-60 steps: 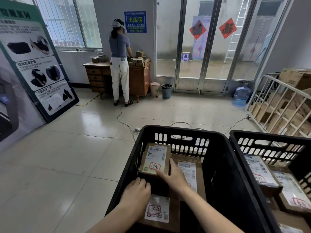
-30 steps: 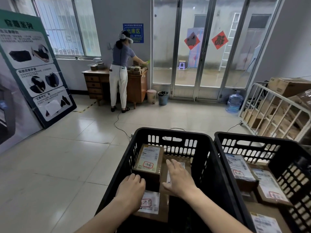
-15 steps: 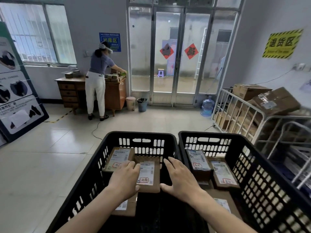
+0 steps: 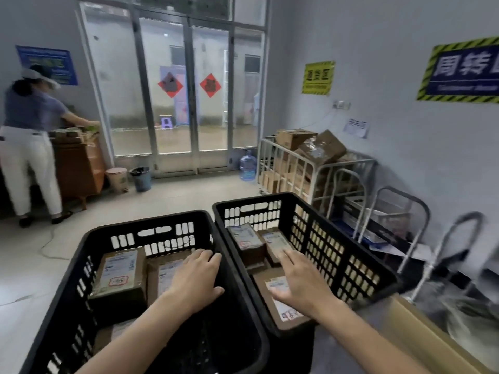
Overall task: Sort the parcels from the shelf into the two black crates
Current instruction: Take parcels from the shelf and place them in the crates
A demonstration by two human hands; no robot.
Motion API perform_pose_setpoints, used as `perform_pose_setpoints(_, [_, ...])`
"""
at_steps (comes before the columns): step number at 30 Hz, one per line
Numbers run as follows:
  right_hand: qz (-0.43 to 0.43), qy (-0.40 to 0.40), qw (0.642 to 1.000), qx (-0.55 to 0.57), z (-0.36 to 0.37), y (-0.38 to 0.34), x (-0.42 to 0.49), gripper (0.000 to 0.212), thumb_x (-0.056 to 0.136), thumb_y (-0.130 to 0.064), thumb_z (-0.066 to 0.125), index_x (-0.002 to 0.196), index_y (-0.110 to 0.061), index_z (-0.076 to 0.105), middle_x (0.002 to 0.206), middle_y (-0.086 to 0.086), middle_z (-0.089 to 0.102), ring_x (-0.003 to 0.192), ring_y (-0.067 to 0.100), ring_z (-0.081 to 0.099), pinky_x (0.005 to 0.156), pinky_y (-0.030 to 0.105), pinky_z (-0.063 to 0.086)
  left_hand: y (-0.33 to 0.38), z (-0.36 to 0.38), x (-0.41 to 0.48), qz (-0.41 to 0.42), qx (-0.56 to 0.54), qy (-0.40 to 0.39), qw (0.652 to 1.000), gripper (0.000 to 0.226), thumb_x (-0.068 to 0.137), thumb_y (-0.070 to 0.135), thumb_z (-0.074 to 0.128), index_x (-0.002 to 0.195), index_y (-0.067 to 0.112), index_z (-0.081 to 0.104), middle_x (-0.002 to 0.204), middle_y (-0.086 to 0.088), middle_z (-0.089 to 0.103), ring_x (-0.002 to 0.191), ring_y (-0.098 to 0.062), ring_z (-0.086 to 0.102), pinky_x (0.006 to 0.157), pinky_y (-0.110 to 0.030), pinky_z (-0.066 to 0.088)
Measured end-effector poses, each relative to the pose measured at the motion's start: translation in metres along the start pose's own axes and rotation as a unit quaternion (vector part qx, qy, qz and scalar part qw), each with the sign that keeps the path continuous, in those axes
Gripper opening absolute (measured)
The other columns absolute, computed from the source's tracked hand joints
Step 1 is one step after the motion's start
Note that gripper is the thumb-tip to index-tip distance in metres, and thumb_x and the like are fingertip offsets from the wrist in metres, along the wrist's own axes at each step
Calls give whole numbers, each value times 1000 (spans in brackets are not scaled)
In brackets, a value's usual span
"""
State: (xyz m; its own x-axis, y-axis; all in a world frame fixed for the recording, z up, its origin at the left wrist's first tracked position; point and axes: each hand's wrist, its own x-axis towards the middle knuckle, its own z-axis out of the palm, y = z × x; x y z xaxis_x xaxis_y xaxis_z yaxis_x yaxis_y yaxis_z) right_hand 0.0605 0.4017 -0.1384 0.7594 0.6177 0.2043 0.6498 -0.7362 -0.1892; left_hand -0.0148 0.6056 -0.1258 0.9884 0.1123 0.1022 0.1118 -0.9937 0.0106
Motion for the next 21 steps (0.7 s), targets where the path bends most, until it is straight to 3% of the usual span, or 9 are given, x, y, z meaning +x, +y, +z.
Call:
perform_pose_setpoints(6, [109,13,994,-21,-27,18,-73,82,85,-51,55,149,-15,17,155,3,17,143,16,13,116,27,10,52,-13,-4,109,-22,27,993,73,87,44,56,145,15,24,150,-2,28,142,-20,19,115,-30,21])
perform_pose_setpoints(21, [336,55,939,-58,-96,67,-256,83,86,-49,56,149,-19,13,157,1,11,145,16,9,117,31,12,226,-34,-36,314,-63,19,947,62,86,44,56,140,24,33,140,3,41,131,-16,35,105,-27,33])
